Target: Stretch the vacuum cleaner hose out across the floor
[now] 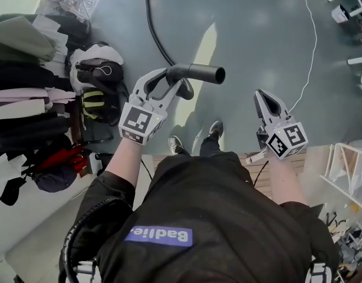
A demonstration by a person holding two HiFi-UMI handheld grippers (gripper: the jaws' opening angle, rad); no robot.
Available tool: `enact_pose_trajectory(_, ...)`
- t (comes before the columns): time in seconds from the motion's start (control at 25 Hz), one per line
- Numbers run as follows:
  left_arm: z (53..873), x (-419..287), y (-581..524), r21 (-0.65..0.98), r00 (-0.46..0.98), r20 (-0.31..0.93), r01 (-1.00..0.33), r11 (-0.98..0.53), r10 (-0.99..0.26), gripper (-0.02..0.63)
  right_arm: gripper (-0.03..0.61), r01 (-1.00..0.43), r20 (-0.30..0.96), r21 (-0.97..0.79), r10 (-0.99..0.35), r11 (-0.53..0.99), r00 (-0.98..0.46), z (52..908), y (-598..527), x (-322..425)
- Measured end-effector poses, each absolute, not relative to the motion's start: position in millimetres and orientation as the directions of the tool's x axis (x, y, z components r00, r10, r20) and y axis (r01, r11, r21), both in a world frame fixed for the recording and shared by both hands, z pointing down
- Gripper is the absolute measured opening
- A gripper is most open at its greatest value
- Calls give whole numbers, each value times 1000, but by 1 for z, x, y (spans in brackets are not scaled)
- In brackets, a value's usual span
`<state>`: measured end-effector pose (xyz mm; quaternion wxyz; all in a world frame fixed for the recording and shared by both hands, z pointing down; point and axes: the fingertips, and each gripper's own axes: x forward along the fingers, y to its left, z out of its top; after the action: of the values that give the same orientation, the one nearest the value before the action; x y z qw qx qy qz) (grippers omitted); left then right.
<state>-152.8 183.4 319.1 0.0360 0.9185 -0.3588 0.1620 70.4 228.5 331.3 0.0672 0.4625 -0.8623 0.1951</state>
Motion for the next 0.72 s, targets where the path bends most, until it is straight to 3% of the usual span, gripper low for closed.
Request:
enact_pose_trajectory(0.28, 327, -211, 220, 6, 744, 290, -631, -776, -602, 160, 3, -849, 328, -257, -785, 461, -526, 323, 278, -3)
enact_pose_trajectory(0.48, 332, -222, 247, -13, 765, 300, -593, -805, -569, 160, 3, -867, 346, -258, -797, 426, -494, 324, 317, -12)
enact_pose_trajectory(0.72, 313, -200, 271, -79, 749, 318, -590, -804, -581, 161, 3, -820, 327, -271, -754, 504, -570, 313, 316, -4)
